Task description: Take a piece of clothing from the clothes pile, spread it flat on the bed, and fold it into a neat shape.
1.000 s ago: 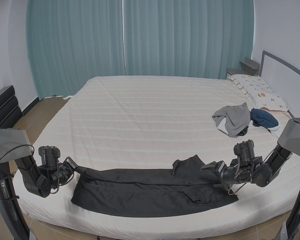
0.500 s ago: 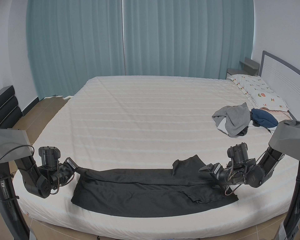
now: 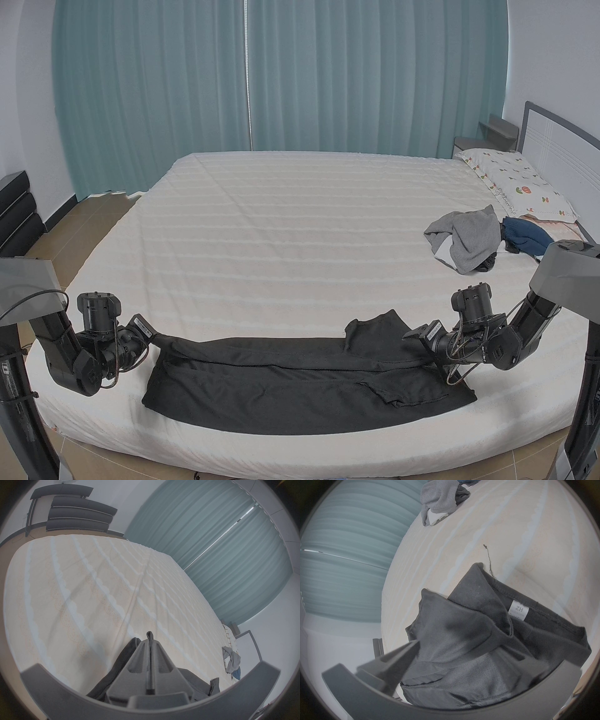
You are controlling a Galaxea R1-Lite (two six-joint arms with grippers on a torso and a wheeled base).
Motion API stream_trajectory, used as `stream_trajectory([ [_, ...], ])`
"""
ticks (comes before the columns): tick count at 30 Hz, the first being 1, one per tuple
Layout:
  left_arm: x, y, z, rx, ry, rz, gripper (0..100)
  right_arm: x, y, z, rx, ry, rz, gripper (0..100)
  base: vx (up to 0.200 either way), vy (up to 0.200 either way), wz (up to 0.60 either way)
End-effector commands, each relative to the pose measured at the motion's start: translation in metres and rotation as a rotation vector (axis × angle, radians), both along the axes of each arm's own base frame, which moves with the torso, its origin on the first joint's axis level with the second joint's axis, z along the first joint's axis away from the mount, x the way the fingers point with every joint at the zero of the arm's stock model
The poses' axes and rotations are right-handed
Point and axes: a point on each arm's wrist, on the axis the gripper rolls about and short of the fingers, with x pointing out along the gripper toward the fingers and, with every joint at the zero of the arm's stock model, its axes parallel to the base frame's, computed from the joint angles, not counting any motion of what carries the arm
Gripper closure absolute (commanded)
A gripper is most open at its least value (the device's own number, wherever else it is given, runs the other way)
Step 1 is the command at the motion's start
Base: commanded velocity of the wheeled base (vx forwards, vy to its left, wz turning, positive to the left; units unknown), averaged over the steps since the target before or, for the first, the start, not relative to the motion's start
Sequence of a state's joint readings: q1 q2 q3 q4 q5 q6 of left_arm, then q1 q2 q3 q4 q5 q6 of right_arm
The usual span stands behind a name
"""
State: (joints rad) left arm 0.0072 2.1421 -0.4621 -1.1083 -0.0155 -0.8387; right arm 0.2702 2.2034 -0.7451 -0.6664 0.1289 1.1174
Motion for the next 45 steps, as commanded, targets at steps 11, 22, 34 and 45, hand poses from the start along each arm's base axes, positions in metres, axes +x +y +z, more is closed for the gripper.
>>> stream_trajectory([
  [11,0.006,0.001,0.005,0.003,-0.027,0.002,100,0.006,-0.006,0.016,0.015,-0.049,-0.023,100,0.0,0.0,0.0],
  [22,0.043,0.005,0.029,0.089,-0.173,-0.029,100,0.059,-0.02,0.085,0.038,-0.223,-0.107,100,0.0,0.0,0.0],
  [34,0.035,0.011,0.02,0.106,-0.16,-0.002,100,0.039,-0.025,0.062,-0.028,-0.142,-0.078,100,0.0,0.0,0.0],
  [45,0.029,0.009,0.007,0.202,-0.1,-0.072,100,0.038,-0.019,0.056,-0.076,-0.141,-0.018,100,0.0,0.0,0.0],
])
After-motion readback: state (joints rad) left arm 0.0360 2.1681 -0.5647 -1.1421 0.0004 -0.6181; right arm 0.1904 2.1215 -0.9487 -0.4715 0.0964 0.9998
